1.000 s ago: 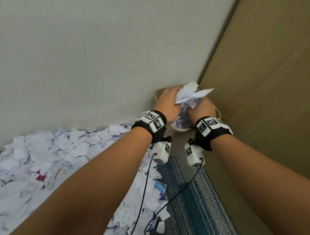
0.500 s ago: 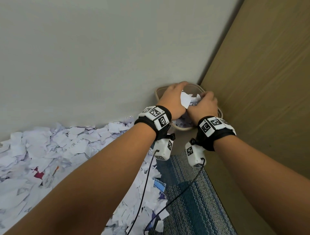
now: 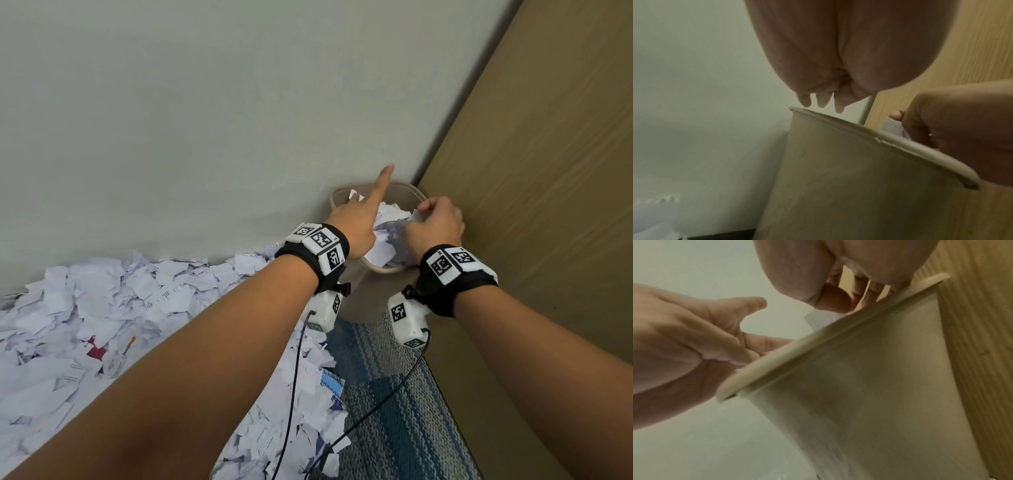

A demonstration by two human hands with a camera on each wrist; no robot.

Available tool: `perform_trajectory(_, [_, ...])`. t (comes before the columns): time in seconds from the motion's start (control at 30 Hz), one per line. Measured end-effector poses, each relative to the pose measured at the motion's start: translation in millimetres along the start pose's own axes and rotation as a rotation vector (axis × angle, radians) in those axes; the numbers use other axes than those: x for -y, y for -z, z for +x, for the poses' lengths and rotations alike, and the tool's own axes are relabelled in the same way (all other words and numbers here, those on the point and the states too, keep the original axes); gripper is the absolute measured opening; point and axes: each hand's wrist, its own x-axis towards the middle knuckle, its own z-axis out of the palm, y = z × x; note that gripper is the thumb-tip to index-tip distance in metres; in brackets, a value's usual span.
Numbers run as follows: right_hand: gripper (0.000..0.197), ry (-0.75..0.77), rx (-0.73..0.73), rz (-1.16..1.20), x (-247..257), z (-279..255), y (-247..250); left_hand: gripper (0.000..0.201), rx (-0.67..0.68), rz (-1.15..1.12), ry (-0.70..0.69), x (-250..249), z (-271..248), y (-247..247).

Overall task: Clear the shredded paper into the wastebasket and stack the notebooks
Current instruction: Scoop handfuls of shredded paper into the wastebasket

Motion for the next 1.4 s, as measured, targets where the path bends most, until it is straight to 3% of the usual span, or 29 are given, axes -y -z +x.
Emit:
perform_trajectory(0.1, [0.028, 0.055, -0.020, 0.010, 11.6, -7.0, 0.6, 0.095, -0.114, -0.026, 0.047, 4.5, -7.9, 5.0])
perform_trajectory(0.23, [0.023, 0.262, -0.084, -0.102, 34.7, -21.7, -6.6, 0.041, -0.367, 0.129, 0.006, 33.1, -26.8, 27.4])
perform_trajectory(0.3, [0.023, 0.403, -0.116, -0.119, 46.4, -29.6, -13.5, 0.026, -0.410, 0.214, -0.007, 61.7, -44.4, 39.9])
perform_trajectory(0.43, [0.020, 0.652, -0.097, -0.157, 70.1, -58.8, -37.2, 0.024, -0.335, 0.353, 0.169, 134.6, -101.8, 61.6])
perform_trajectory(0.63, [0.028, 1.011, 0.321, -0.349, 76.4, -134.8, -85.4, 0.030, -0.049, 0.508, 0.619, 225.0, -215.1, 79.5])
perform_trajectory(0.73, [0.037, 1.112, 0.525, -0.480, 67.9, -163.9, -107.6, 0.034, 0.060, 0.494, 0.742, 242.4, -249.4, 84.2])
perform_trajectory(0.9, [0.065, 1.072, 0.951, -0.736, 56.3, -193.2, -133.4, 0.047, 0.143, 0.415, 0.850, 257.5, -282.2, 93.0])
perform_trajectory(1.07, [0.085, 1.029, 1.188, -0.888, 30.5, -217.4, -155.3, 0.068, 0.300, 0.442, 0.852, 262.5, -317.6, 76.5])
perform_trajectory(1.2, [0.082, 1.094, 1.271, -1.020, 9.7, -230.5, -164.0, 0.091, 0.574, 0.408, 0.859, 265.2, -344.7, 50.5])
perform_trajectory(1.27, [0.081, 1.052, 1.271, -1.061, 5.7, -227.4, -165.9, 0.100, 0.669, 0.353, 0.881, 264.3, -348.5, 42.1])
perform_trajectory(1.4, [0.079, 0.925, 1.226, -1.043, 8.3, -207.9, -164.9, 0.084, 0.654, 0.295, 0.733, 253.1, -332.0, 43.8])
